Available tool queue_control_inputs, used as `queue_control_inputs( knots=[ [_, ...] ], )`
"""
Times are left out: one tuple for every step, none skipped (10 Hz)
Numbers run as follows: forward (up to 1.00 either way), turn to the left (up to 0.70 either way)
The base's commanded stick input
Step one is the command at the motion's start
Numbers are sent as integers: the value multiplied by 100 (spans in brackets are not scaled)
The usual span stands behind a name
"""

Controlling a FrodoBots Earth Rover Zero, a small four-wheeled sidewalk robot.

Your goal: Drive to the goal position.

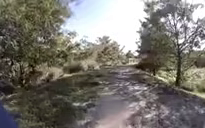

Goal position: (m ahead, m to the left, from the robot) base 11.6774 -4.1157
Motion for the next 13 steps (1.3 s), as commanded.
queue_control_inputs(
  knots=[
    [70,0],
    [70,0],
    [70,0],
    [70,0],
    [70,0],
    [70,0],
    [70,0],
    [70,0],
    [70,0],
    [70,0],
    [70,0],
    [70,0],
    [70,0]
  ],
)
